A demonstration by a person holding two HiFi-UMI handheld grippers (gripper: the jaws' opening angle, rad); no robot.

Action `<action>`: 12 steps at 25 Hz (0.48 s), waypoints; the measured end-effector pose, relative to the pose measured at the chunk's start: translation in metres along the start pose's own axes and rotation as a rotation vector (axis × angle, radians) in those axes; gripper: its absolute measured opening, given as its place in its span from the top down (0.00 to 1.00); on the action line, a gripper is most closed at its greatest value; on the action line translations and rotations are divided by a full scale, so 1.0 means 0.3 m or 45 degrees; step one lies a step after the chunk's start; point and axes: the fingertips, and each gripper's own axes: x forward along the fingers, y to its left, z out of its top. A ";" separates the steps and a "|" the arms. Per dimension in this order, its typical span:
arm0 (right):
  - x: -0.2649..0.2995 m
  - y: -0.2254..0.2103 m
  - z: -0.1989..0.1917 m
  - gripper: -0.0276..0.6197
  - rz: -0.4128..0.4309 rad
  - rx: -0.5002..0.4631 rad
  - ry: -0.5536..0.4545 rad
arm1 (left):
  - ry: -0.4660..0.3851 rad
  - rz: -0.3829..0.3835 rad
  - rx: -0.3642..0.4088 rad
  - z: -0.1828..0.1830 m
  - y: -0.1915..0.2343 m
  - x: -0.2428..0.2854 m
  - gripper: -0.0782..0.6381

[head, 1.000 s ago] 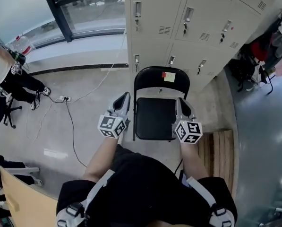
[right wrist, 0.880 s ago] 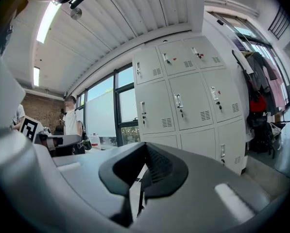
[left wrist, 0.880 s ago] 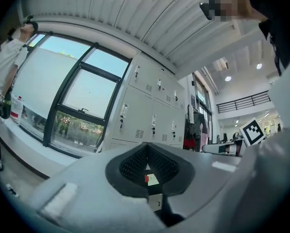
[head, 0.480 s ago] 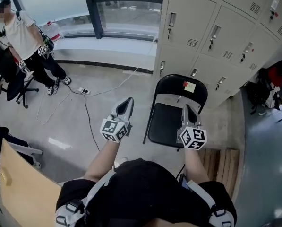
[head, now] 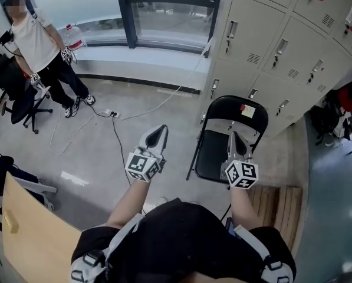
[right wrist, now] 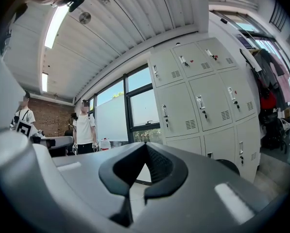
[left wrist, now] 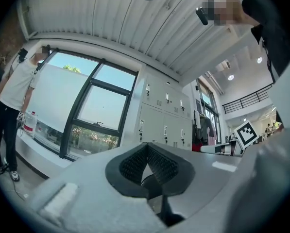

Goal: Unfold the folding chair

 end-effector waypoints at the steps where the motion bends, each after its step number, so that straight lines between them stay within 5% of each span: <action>1: -0.006 0.008 -0.001 0.95 -0.004 0.000 0.000 | -0.009 0.000 -0.010 0.006 0.007 -0.009 0.89; 12: -0.043 0.047 0.011 0.95 -0.038 -0.009 -0.010 | -0.014 -0.034 -0.040 0.008 0.033 -0.038 0.89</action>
